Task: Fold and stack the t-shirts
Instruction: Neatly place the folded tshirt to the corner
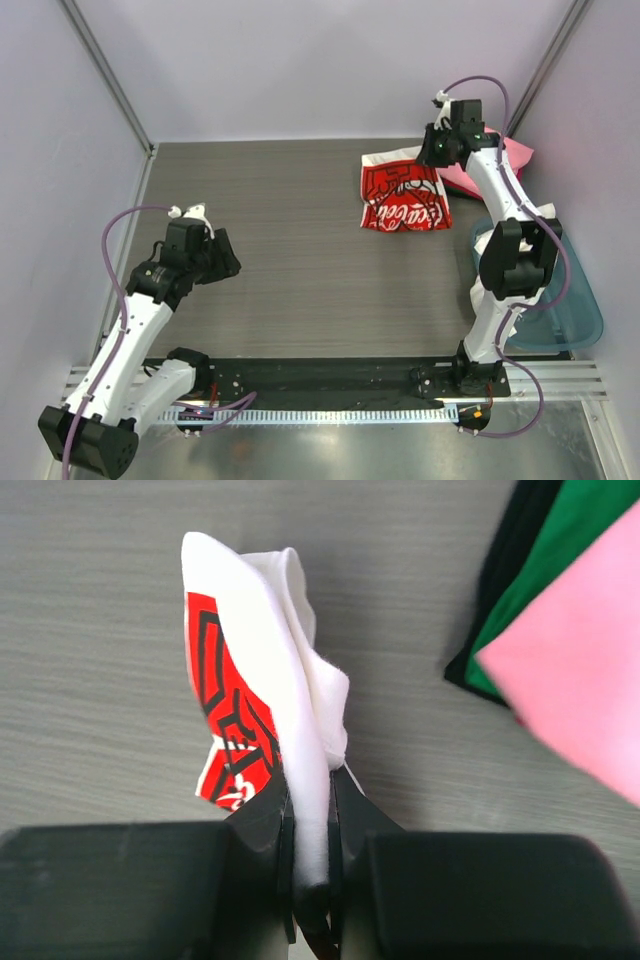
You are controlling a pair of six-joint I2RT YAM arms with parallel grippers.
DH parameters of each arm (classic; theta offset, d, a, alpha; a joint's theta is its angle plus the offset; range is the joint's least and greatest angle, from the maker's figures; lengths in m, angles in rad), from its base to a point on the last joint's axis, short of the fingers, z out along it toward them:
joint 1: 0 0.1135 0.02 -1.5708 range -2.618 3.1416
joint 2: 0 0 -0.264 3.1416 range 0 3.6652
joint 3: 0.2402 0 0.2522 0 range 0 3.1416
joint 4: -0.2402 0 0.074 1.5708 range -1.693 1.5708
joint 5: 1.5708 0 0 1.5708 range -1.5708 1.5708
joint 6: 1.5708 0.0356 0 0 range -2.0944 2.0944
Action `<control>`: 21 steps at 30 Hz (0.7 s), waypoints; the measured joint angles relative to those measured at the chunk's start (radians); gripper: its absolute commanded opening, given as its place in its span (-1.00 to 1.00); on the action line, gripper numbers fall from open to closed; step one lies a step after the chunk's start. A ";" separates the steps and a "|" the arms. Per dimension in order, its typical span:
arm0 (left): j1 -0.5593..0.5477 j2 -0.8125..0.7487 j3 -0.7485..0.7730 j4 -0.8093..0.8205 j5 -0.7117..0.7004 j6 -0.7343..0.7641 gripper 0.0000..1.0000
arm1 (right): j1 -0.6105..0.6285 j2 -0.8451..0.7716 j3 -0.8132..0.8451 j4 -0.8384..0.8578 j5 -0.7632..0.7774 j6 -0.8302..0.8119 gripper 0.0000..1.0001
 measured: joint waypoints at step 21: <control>0.000 0.058 -0.004 0.002 0.015 0.000 0.11 | -0.173 -0.002 0.331 -0.129 -0.004 -0.076 -0.98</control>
